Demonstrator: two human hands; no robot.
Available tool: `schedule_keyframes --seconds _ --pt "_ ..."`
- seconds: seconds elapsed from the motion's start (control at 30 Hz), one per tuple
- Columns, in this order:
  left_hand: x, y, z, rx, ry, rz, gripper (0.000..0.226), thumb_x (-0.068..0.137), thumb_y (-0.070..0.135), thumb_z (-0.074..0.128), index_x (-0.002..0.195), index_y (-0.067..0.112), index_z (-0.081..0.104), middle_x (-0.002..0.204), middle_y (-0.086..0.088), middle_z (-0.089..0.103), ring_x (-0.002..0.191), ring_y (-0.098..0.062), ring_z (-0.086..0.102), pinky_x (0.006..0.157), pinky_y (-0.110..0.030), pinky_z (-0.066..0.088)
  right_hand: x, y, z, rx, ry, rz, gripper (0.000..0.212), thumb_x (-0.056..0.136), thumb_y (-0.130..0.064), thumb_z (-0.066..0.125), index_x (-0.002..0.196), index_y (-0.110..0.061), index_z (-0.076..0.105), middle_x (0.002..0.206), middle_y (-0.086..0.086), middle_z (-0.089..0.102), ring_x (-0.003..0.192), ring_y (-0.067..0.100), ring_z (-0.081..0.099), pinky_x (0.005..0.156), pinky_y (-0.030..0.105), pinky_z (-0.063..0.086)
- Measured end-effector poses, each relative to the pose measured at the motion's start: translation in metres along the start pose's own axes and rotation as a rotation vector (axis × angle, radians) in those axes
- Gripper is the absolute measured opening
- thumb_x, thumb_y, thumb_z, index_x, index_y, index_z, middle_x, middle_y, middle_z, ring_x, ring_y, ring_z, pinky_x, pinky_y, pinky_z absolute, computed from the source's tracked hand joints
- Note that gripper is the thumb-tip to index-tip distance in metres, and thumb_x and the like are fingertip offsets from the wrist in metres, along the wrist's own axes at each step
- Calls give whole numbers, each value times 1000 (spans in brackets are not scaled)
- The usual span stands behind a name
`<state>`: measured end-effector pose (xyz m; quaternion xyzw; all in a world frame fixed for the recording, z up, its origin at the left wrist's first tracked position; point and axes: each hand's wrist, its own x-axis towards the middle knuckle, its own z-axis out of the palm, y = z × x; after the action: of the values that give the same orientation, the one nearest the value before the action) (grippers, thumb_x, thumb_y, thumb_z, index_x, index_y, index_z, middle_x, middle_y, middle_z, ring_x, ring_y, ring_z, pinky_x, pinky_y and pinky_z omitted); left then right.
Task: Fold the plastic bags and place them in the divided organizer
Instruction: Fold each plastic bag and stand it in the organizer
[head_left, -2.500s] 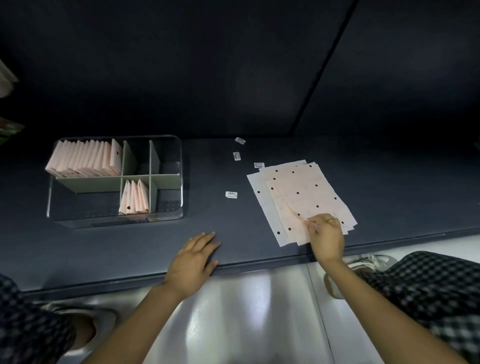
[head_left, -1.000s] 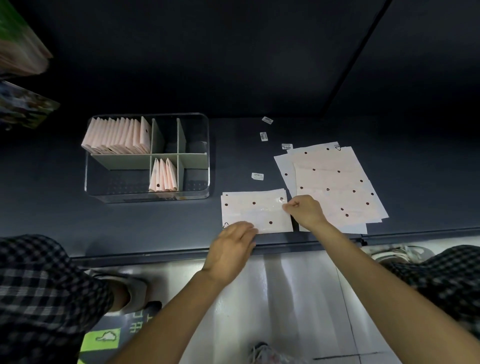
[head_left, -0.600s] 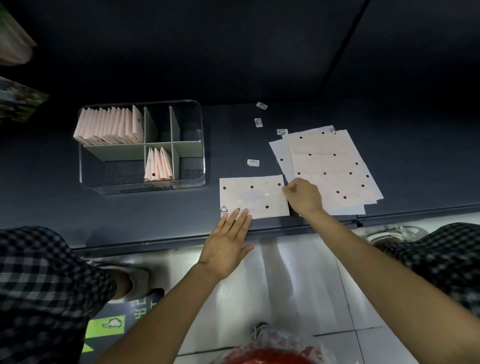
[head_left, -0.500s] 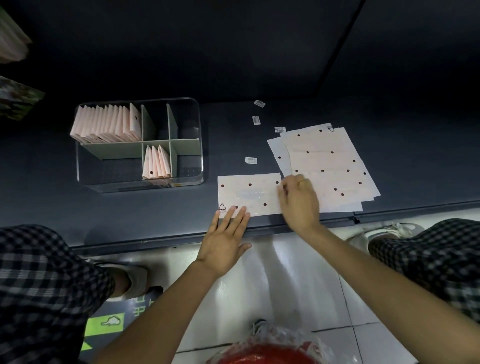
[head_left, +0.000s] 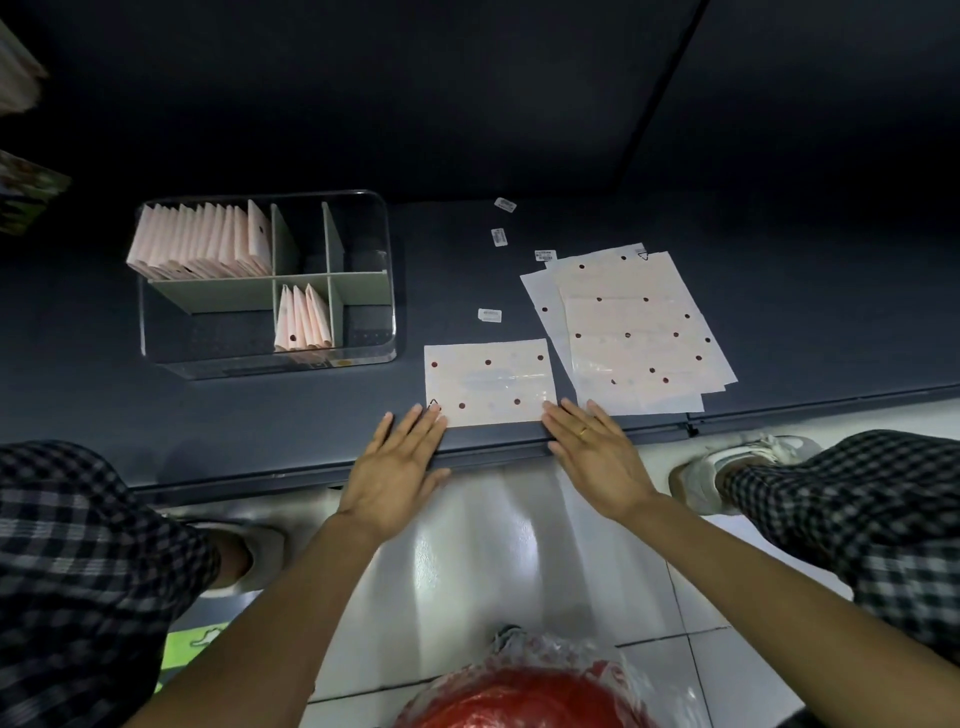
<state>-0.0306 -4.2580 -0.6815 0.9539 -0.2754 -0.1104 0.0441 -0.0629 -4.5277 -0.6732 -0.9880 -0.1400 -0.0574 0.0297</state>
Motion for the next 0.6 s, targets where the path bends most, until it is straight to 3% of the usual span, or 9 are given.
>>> schedule_keyframes --seconds 0.17,0.33,0.43,0.53,0.6 --pt "4 6 -5 -41 31 -34 61 98 51 30 150 20 21 158 5 16 146 -14 4 115 -31 -10 26 -10 -7 116 111 37 13 68 -12 83 78 -10 74 89 2 72 82 23 68 75 31 55" --pt "3 6 -3 -51 47 -35 61 98 51 27 150 20 18 158 4 12 146 -13 4 113 -27 -12 47 -20 -11 102 -23 -91 16 63 -7 84 65 -12 69 70 2 66 61 20 62 49 24 51" --pt "3 6 0 -94 60 -39 60 98 49 31 149 20 22 157 4 16 146 -15 10 114 -27 -8 55 -20 -13 -50 -85 -148 21 55 -4 82 57 -14 64 62 0 60 54 17 56 43 23 45" --pt "6 8 -7 -152 136 -48 51 93 42 53 135 13 50 145 -5 44 135 -25 38 116 -38 18 61 -21 -15 -132 -97 -219 22 52 -2 79 54 -12 59 55 1 54 49 17 51 42 24 41" --pt "12 9 -12 -162 214 -47 39 84 35 69 113 9 65 125 -9 61 115 -30 57 103 -43 40 67 -24 -16 -182 -128 -246 25 45 0 78 51 -12 56 52 2 52 46 18 49 41 23 39"
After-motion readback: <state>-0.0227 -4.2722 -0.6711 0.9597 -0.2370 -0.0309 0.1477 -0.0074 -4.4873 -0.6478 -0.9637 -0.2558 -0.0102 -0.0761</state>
